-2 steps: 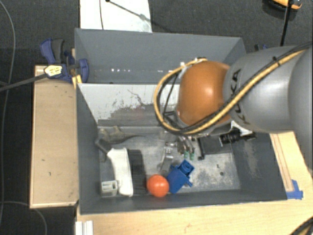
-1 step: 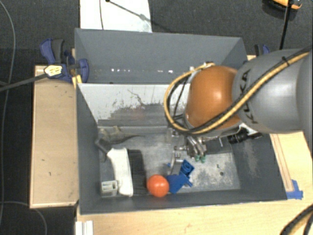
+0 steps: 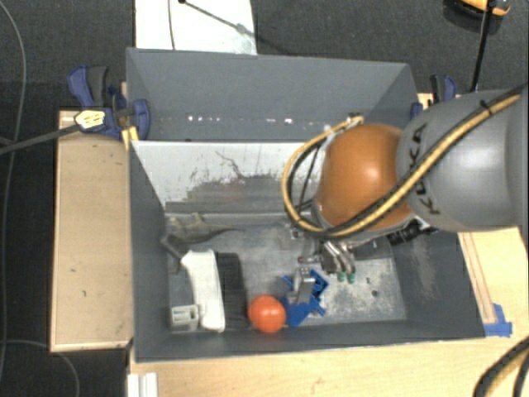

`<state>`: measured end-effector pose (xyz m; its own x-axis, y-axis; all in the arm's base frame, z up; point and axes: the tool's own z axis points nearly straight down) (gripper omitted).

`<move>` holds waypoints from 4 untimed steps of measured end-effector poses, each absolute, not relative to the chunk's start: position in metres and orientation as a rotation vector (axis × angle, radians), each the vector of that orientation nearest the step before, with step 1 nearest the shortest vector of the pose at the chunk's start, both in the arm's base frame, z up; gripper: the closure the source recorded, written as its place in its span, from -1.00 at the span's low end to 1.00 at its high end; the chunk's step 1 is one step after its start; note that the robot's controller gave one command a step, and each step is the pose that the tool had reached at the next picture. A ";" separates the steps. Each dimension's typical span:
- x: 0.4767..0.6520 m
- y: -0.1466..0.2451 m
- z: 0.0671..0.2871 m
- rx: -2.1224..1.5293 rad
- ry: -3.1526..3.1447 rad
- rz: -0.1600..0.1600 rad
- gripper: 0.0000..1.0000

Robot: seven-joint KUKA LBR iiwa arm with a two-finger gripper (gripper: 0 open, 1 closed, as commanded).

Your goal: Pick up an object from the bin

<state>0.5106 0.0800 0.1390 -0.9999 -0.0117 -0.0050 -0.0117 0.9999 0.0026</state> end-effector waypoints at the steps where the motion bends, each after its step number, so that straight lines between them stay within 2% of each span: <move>1: 0.497 0.055 0.125 -0.100 3.142 0.004 -1.00; 2: 0.503 0.037 0.108 -0.255 3.130 0.003 -1.00; 3: 0.488 0.044 0.084 -0.211 3.118 0.003 -1.00; 4: 0.493 0.044 0.079 -0.479 3.073 -0.001 1.00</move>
Offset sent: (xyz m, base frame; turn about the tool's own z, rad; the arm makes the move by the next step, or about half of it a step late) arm -0.0051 -0.0471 -0.0353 -0.1583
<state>0.4935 0.0441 0.0788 -0.9521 -0.3042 -0.0308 -0.3042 0.9526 -0.0054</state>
